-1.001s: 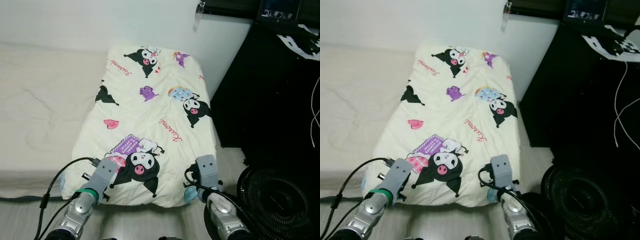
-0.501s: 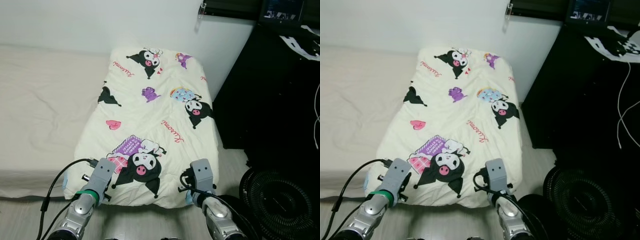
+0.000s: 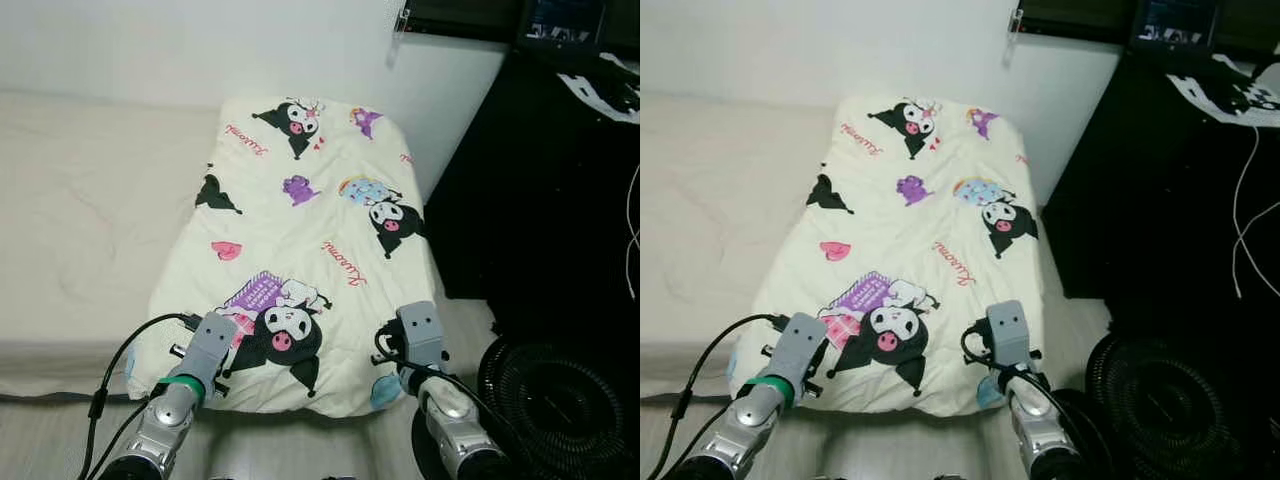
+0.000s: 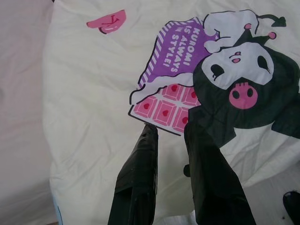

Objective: Clean up the room

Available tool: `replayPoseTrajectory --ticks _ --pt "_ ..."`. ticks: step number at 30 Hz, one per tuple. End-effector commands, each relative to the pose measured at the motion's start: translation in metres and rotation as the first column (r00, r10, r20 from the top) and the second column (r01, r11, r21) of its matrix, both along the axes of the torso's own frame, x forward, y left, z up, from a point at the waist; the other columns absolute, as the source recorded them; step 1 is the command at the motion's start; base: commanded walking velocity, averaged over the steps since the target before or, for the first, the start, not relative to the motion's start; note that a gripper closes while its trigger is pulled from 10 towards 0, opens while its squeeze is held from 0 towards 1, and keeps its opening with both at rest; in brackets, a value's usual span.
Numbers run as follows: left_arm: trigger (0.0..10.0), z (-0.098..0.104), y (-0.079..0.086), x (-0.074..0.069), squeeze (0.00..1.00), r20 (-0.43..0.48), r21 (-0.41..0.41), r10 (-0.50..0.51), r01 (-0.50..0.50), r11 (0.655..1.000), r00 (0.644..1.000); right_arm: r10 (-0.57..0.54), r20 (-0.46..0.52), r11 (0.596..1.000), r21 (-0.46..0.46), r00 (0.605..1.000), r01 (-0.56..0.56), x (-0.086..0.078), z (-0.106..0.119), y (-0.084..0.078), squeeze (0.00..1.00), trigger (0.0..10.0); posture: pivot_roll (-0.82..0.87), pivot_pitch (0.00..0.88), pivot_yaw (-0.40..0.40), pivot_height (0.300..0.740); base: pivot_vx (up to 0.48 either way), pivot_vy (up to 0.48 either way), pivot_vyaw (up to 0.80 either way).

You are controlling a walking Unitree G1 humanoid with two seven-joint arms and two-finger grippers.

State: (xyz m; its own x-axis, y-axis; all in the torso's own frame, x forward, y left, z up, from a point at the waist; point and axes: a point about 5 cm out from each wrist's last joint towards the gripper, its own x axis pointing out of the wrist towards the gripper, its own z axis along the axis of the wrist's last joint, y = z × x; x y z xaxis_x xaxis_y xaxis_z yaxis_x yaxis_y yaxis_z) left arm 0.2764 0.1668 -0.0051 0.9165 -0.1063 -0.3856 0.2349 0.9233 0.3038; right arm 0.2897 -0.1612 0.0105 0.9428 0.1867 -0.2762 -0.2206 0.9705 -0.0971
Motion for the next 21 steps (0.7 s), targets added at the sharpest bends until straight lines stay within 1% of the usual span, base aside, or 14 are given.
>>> replayPoseTrajectory --ticks 1,3,4,5,6,8,9,12,14,15,17,19,20,21 --pt "10.0 -0.007 0.0 -0.007 0.0 -0.034 -0.004 -0.011 0.01 1.0 0.999 -0.01 -0.006 1.0 -0.005 1.0 0.01 -0.005 -0.004 -0.004 0.0 10.0 -0.05 0.007 -0.015 0.74 0.0 0.0 0.0" --pt "10.0 -0.008 0.002 -0.008 0.0 -0.041 -0.01 0.002 -0.003 1.0 0.999 -0.013 -0.008 1.0 -0.004 1.0 0.013 -0.007 -0.005 -0.004 0.0 10.0 -0.04 0.006 -0.015 0.74 0.0 0.0 0.0" --pt "10.0 -0.008 0.011 -0.007 0.0 -0.045 -0.033 0.062 -0.063 0.997 0.997 -0.014 -0.018 1.0 0.004 1.0 0.014 -0.01 -0.008 -0.004 0.0 10.0 -0.03 0.001 -0.025 0.74 0.0 0.0 0.0" --pt "10.0 -0.008 0.011 -0.007 0.0 -0.045 -0.033 0.062 -0.063 0.997 0.997 -0.014 -0.018 1.0 0.004 1.0 0.014 -0.01 -0.008 -0.004 0.0 10.0 -0.03 0.001 -0.025 0.74 0.0 0.0 0.0" --pt "10.0 -0.007 0.014 -0.007 0.0 -0.043 -0.043 0.085 -0.087 0.995 0.995 -0.013 -0.023 1.0 0.009 1.0 0.014 -0.011 -0.009 -0.004 0.0 10.0 -0.02 0.002 -0.028 0.74 0.0 0.0 0.0" --pt "10.0 -0.002 0.023 -0.002 0.0 -0.03 -0.103 0.175 -0.178 0.979 0.984 -0.041 -0.044 0.998 0.054 0.998 0.044 -0.012 -0.011 -0.004 0.0 10.0 -0.01 0.006 -0.034 0.74 0.0 0.0 0.0" --pt "10.0 -0.002 0.023 -0.002 0.0 -0.03 -0.103 0.175 -0.178 0.979 0.984 -0.041 -0.044 0.998 0.054 0.998 0.044 -0.012 -0.011 -0.004 0.0 10.0 -0.01 0.006 -0.034 0.74 0.0 0.0 0.0" --pt "10.0 0.002 0.03 0.001 0.0 -0.023 -0.145 0.237 -0.238 0.96 0.971 -0.066 -0.053 0.994 0.083 0.996 0.07 -0.012 -0.012 -0.005 0.0 10.0 -0.01 0.014 -0.03 0.74 0.0 0.0 0.0" --pt "10.0 0.003 0.031 0.002 0.0 -0.021 -0.15 0.247 -0.247 0.957 0.969 -0.07 -0.054 0.993 0.086 0.996 0.075 -0.012 -0.012 -0.006 0.0 10.0 -0.01 0.014 -0.03 0.74 0.0 0.0 0.0" --pt "10.0 0.01 0.031 0.012 0.0 -0.015 -0.152 0.235 -0.235 0.96 0.972 -0.088 -0.017 0.993 0.081 0.996 0.09 -0.005 -0.004 -0.008 0.0 10.0 -0.03 0.0 0.005 0.74 0.0 0.0 0.0" --pt "10.0 0.012 0.031 0.015 0.0 -0.015 -0.152 0.23 -0.23 0.961 0.973 -0.092 -0.006 0.993 0.078 0.996 0.093 -0.003 -0.002 -0.008 0.0 10.0 -0.03 0.0 0.005 0.74 0.0 0.0 0.0" --pt "10.0 0.02 0.028 0.023 0.0 0.01 -0.157 0.225 -0.221 0.963 0.974 -0.115 -0.003 0.99 0.081 0.993 0.115 -0.001 -0.001 -0.012 0.0 10.0 -0.03 0.0 0.005 0.74 0.0 0.0 0.0" --pt "10.0 0.02 0.028 0.023 0.0 0.01 -0.157 0.225 -0.221 0.963 0.974 -0.115 -0.003 0.99 0.081 0.993 0.115 -0.001 -0.001 -0.012 0.0 10.0 -0.03 0.0 0.005 0.74 0.0 0.0 0.0" --pt "10.0 0.023 0.027 0.026 0.0 0.026 -0.155 0.219 -0.213 0.965 0.975 -0.122 -0.004 0.989 0.083 0.992 0.122 -0.001 -0.001 -0.013 0.0 10.0 -0.01 0.0 0.001 0.74 0.0 0.0 0.0"
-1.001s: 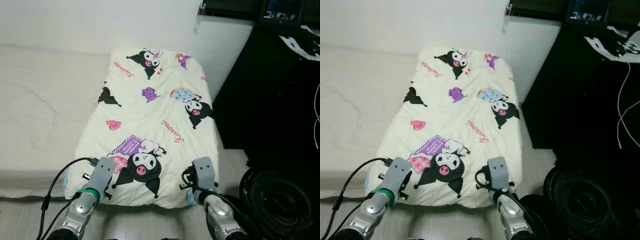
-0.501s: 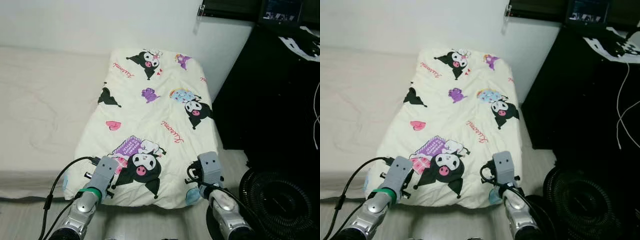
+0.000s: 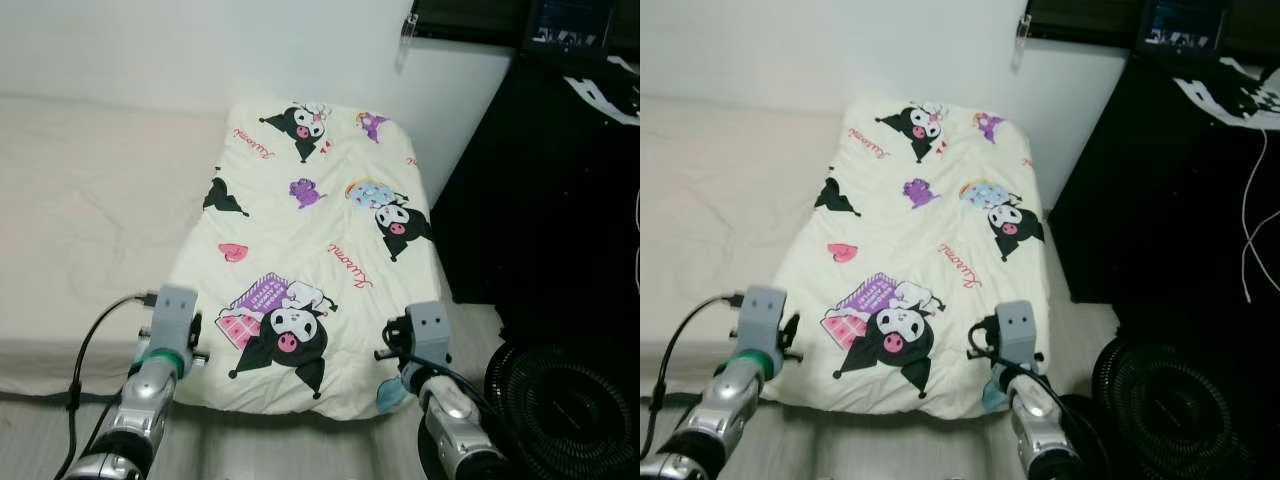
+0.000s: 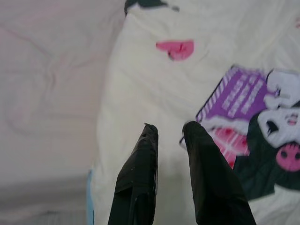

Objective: Clean up the room

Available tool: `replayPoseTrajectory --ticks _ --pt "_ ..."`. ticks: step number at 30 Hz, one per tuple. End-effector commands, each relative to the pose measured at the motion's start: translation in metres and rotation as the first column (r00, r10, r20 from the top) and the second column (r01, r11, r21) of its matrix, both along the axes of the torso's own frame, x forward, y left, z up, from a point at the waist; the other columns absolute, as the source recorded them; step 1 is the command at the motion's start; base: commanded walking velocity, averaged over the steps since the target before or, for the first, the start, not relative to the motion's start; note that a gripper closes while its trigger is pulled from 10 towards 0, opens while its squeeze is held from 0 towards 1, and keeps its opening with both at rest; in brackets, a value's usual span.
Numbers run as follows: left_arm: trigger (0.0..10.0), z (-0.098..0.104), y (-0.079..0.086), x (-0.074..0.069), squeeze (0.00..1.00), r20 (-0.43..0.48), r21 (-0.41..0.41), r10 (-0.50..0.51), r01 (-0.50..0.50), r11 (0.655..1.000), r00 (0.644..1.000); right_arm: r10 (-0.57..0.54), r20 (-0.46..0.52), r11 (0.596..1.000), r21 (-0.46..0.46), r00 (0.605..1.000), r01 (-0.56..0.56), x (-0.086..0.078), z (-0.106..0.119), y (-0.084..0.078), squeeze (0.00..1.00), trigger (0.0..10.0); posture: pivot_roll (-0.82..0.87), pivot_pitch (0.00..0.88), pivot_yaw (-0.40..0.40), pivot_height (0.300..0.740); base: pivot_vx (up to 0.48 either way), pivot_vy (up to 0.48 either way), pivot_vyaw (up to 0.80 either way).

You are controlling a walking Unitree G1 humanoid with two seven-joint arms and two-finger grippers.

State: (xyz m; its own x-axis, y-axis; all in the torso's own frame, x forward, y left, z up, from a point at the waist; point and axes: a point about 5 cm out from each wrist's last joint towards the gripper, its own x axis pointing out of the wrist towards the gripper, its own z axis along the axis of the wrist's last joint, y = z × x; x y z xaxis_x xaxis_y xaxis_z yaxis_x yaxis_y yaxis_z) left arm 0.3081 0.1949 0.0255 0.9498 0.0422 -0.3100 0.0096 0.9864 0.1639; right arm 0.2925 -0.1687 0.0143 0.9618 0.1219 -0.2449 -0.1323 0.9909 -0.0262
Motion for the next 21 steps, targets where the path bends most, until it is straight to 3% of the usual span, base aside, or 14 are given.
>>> replayPoseTrajectory --ticks 1,7,21 --pt "10.0 -0.008 0.003 -0.007 0.0 -0.028 -0.001 0.014 -0.015 1.0 0.999 -0.024 -0.022 1.0 0.007 0.999 0.024 -0.004 -0.005 -0.005 0.0 10.0 0.0 0.0 -0.012 0.74 0.0 0.0 0.0" --pt "10.0 -0.009 0.021 -0.013 0.0 -0.029 -0.031 0.109 -0.11 0.993 0.994 0.012 -0.027 1.0 0.007 1.0 -0.012 -0.001 -0.004 0.0 0.0 10.0 0.02 0.0 -0.025 0.74 0.0 0.0 0.0" --pt "10.0 -0.004 0.015 -0.007 0.0 -0.008 0.032 0.04 -0.04 0.999 0.999 0.021 -0.018 1.0 -0.001 1.0 -0.021 0.006 0.002 0.003 0.0 10.0 0.04 0.0 -0.024 0.74 0.0 0.0 0.0"
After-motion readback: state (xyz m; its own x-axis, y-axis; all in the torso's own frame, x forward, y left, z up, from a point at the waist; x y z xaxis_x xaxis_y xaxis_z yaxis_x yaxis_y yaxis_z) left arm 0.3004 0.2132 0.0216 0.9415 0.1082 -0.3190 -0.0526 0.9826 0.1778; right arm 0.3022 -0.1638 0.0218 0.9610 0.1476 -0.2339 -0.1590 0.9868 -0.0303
